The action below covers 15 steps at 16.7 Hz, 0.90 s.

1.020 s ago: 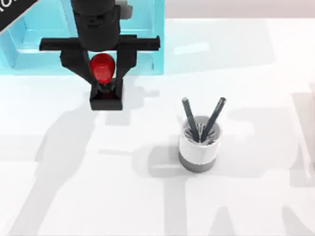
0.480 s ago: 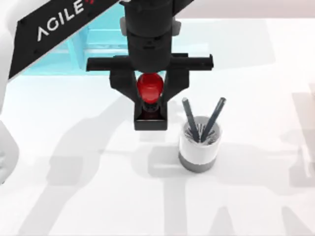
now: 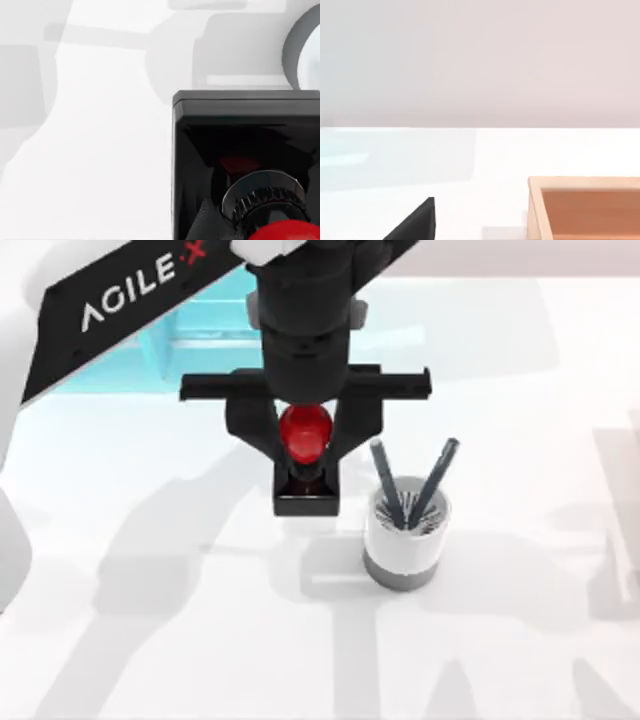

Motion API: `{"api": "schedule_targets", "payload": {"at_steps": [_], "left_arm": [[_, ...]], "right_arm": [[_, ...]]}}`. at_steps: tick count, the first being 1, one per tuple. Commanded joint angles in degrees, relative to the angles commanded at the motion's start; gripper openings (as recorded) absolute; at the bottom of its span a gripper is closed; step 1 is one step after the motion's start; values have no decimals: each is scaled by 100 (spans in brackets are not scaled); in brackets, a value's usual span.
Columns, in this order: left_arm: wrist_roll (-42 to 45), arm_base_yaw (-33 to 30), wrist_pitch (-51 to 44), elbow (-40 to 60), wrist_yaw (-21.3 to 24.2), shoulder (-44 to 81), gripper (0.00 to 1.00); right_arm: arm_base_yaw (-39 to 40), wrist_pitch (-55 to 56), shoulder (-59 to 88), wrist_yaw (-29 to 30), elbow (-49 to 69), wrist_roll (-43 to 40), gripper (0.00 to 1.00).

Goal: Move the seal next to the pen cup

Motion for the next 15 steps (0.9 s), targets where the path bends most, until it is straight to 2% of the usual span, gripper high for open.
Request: {"api": "schedule_targets", "payload": {"at_steps": [2, 15], "left_arm": [[0, 0, 0, 0, 0, 0, 0], [0, 0, 0, 0, 0, 0, 98]], "right_arm": [[0, 0, 0, 0, 0, 0, 100], [0, 0, 0, 0, 0, 0, 100]]}}
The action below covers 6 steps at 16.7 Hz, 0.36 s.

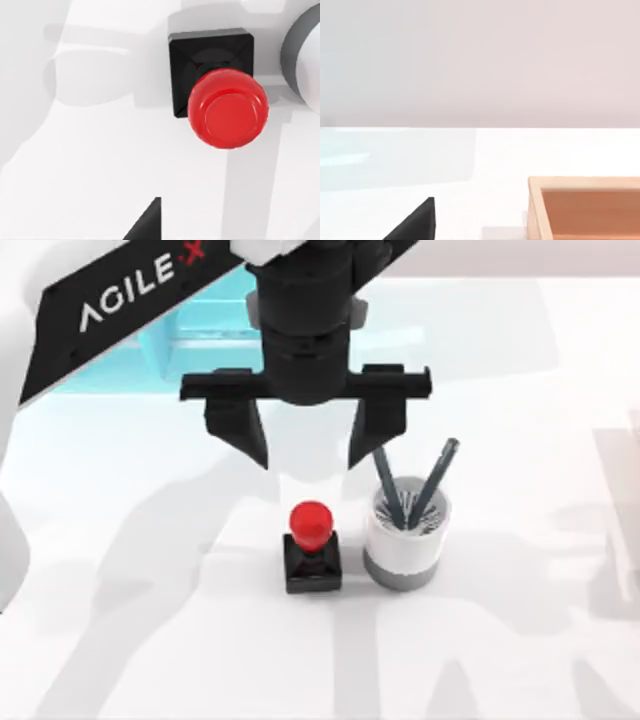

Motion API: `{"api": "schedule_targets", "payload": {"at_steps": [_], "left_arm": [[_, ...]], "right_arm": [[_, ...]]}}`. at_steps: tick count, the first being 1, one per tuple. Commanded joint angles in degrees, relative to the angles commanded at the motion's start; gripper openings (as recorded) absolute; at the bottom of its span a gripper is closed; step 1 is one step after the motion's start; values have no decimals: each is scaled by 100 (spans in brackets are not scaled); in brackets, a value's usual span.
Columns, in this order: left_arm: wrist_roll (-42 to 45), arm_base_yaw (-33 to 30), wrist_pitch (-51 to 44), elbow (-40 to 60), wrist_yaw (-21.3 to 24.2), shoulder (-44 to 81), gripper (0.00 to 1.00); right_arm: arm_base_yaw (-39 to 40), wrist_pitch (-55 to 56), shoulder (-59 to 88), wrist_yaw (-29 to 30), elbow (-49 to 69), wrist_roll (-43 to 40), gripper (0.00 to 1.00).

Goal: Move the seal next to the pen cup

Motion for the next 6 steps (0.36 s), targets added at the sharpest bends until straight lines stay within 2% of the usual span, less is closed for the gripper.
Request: {"api": "schedule_targets", "payload": {"at_steps": [6], "left_arm": [[0, 0, 0, 0, 0, 0, 100]], "right_arm": [[0, 0, 0, 0, 0, 0, 100]]}}
